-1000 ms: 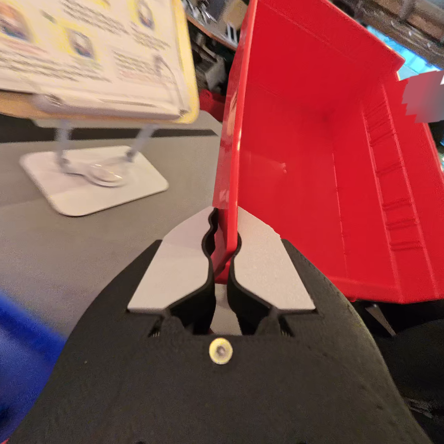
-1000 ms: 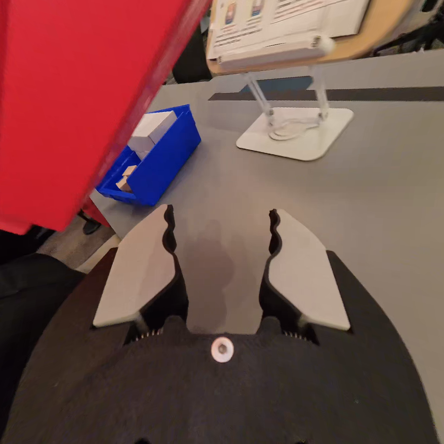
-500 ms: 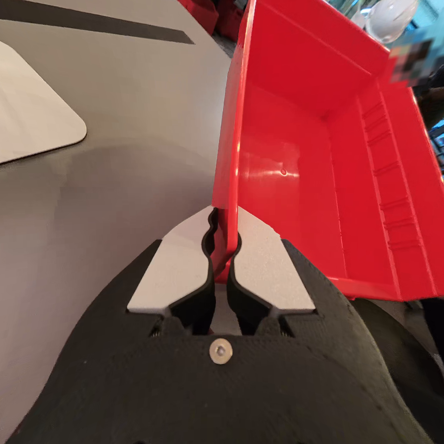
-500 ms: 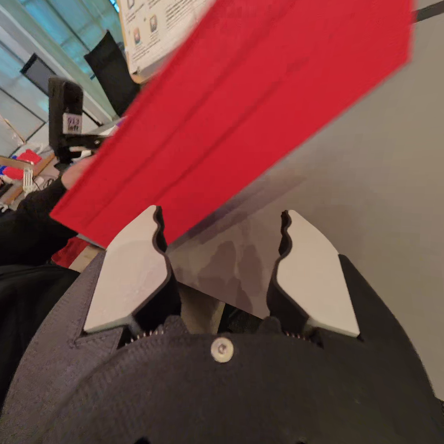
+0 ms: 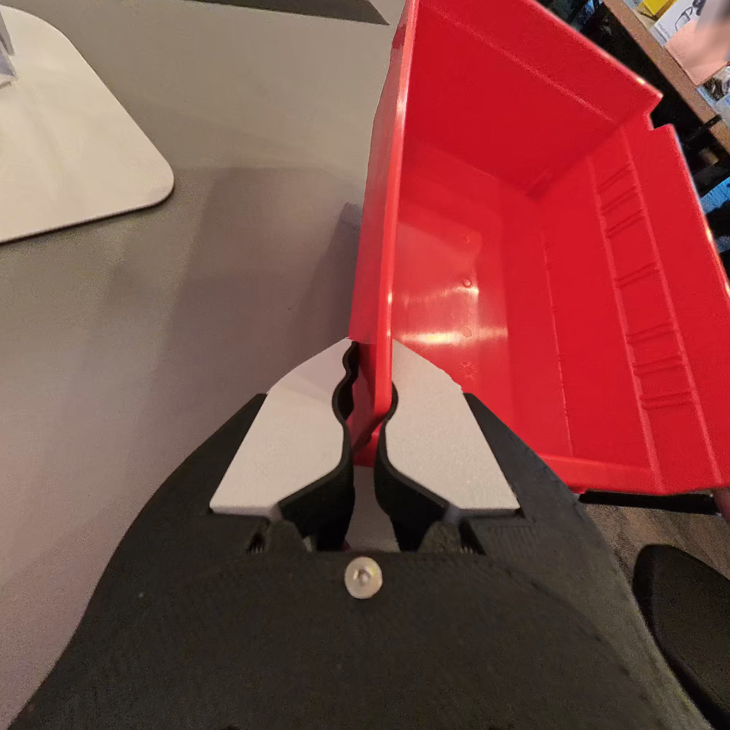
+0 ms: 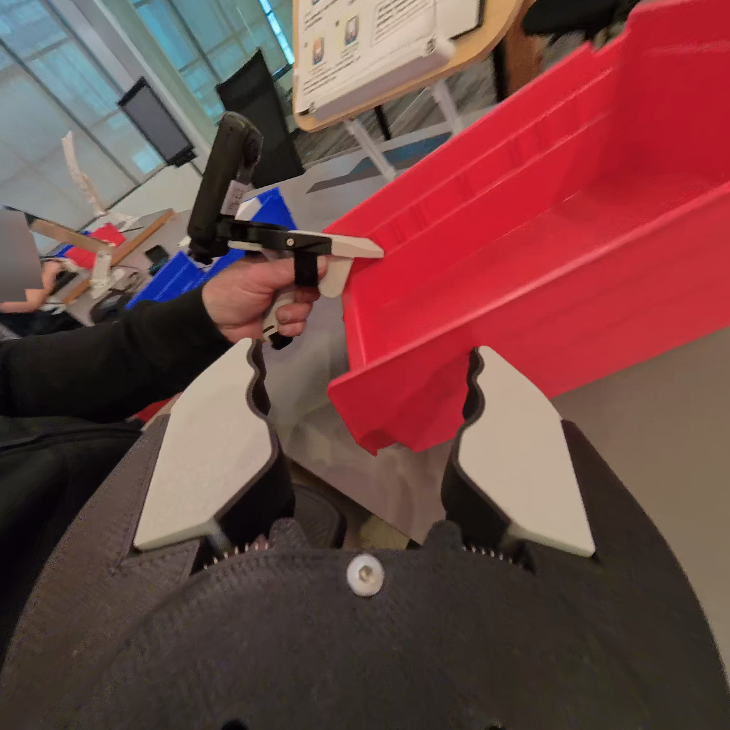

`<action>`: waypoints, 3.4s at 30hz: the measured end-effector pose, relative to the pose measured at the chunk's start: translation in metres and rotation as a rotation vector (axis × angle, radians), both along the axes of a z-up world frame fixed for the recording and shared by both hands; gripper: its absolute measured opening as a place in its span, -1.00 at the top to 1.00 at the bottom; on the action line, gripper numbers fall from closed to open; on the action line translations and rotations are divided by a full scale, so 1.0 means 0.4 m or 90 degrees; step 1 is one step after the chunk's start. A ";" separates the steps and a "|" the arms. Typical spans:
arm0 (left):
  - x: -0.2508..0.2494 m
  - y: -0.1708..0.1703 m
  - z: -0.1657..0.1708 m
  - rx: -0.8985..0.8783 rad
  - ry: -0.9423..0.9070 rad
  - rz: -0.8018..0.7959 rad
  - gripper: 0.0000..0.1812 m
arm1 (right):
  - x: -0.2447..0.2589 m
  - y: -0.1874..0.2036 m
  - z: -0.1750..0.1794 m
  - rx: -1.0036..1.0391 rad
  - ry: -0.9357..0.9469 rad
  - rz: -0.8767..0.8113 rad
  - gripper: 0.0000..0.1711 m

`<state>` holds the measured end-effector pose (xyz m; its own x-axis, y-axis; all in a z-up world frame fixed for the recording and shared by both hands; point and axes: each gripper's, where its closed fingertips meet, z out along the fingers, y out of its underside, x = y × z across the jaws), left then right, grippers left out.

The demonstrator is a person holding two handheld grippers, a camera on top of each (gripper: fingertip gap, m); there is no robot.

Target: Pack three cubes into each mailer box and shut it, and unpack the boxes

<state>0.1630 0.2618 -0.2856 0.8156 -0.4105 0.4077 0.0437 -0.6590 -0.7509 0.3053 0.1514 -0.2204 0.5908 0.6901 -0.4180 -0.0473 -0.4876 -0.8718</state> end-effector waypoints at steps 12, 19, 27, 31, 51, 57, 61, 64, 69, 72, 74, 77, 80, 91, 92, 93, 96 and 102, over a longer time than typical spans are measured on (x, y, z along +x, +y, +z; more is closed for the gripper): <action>0.061 0.021 -0.037 0.018 0.084 -0.041 0.80 | 0.101 0.183 -0.135 -0.039 -0.232 -0.125 0.20; 0.215 -0.005 -0.041 0.017 0.113 -0.194 0.56 | 0.254 0.359 -0.153 -0.063 -0.320 -0.160 0.43; 0.347 0.017 -0.040 0.005 0.033 -0.281 0.38 | 0.375 0.532 -0.201 -0.099 -0.425 -0.161 0.75; 0.375 0.016 -0.033 -0.008 0.014 -0.304 0.34 | 0.400 0.565 -0.220 -0.129 -0.407 -0.155 0.80; -1.112 -0.505 0.144 -0.086 0.570 0.402 0.13 | 0.033 0.309 0.135 0.264 -0.402 -0.073 0.39; -1.133 -0.555 -0.012 -0.187 0.430 0.372 0.47 | -0.204 0.182 0.109 0.274 -0.383 0.092 0.39; -1.158 -0.521 -0.028 -0.158 0.408 0.386 0.85 | -0.284 0.122 0.102 0.266 -0.357 0.145 0.40; -1.166 -0.490 -0.028 -0.144 0.285 0.395 0.91 | -0.326 0.089 0.088 0.249 -0.345 0.172 0.41; -1.212 -0.433 -0.028 -0.128 0.264 0.402 0.95 | -0.401 0.019 0.042 0.219 -0.339 0.252 0.42; -1.230 -0.389 -0.027 -0.130 0.267 0.389 0.95 | -0.442 -0.019 0.007 0.192 -0.334 0.294 0.42; -1.237 -0.354 -0.028 -0.124 0.260 0.385 0.95 | -0.468 -0.048 -0.006 0.169 -0.321 0.323 0.42; -1.252 -0.303 -0.029 -0.123 0.259 0.376 0.94 | -0.505 -0.094 -0.013 0.139 -0.298 0.363 0.41; -1.272 -0.261 -0.029 -0.118 0.244 0.378 0.94 | -0.537 -0.126 -0.013 0.116 -0.275 0.384 0.41; -1.340 -0.192 0.153 0.088 0.337 0.359 -0.05 | -0.575 -0.149 -0.095 0.038 -0.253 0.407 0.39; -1.323 -0.171 0.190 0.123 0.382 0.308 -0.07 | -0.576 -0.146 -0.101 0.033 -0.250 0.408 0.39; -1.284 -0.146 0.221 0.157 0.412 0.230 -0.07 | -0.576 -0.145 -0.110 0.023 -0.249 0.410 0.39; -1.189 -0.073 0.240 0.157 0.496 0.017 -0.09 | -0.577 -0.147 -0.130 0.000 -0.238 0.421 0.39; -1.155 0.051 0.115 0.018 0.658 -0.272 -0.32 | -0.578 -0.156 -0.163 -0.037 -0.231 0.450 0.42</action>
<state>-0.2990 0.2822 -0.2397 0.5471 -0.7362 -0.3984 -0.8357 -0.4527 -0.3109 0.0741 0.0892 -0.2855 0.1276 0.9353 -0.3302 0.5719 -0.3414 -0.7459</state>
